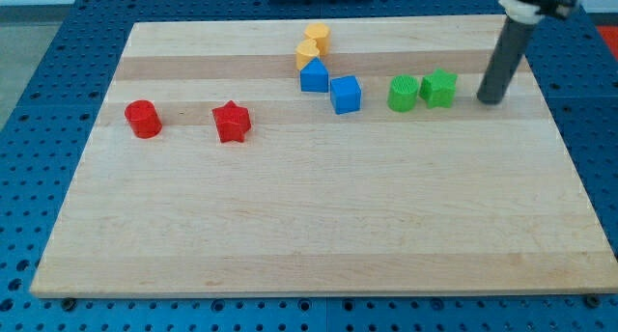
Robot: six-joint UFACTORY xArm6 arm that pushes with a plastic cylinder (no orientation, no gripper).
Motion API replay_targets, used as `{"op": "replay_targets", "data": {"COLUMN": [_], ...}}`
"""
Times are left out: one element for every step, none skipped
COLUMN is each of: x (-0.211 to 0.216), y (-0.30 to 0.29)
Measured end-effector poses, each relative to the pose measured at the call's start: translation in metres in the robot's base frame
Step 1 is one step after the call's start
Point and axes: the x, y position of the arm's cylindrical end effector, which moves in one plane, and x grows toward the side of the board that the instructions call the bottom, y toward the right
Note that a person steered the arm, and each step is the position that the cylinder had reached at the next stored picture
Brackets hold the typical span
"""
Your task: Move the green star bottom right side of the green circle
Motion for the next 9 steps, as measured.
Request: {"op": "replay_targets", "data": {"x": [-0.027,-0.025,-0.018,-0.018,-0.015,0.005,0.025,0.036,0.051], "y": [0.000,-0.020,-0.058,-0.061,-0.073,-0.075,-0.075,-0.075,-0.073]}}
